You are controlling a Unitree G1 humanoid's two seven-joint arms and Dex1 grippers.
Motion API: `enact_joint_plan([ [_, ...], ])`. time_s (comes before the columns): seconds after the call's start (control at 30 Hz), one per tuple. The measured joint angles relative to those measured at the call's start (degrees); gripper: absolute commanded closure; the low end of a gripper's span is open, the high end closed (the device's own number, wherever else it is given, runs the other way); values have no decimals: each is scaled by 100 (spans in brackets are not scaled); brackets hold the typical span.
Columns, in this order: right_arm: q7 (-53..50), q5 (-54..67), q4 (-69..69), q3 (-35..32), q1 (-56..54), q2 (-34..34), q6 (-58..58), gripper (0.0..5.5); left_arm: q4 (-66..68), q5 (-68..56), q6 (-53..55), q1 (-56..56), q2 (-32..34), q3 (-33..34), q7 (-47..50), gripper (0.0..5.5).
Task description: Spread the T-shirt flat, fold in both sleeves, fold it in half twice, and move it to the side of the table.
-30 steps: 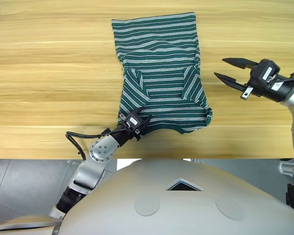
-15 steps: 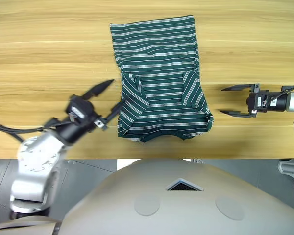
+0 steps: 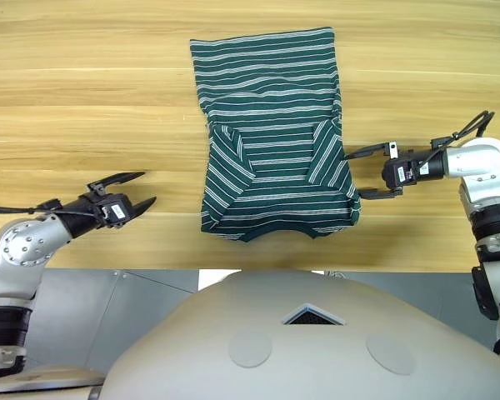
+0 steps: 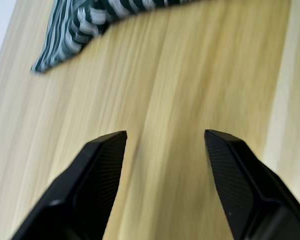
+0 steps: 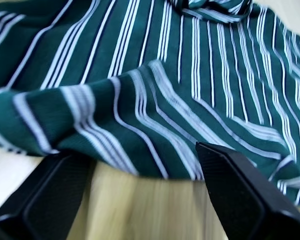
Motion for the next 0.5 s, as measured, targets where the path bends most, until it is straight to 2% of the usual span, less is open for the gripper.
enact_joint_plan([
  [0.17, 301, 270, -422, 242, 172, -2, 360, 166, -11, -149, 15, -566, -5, -620, -323, 271],
  [0.5, 412, 353, -571, 306, 258, 95, 877, 339, -258, -300, 13, -1243, -49, -1632, -823, 269],
])
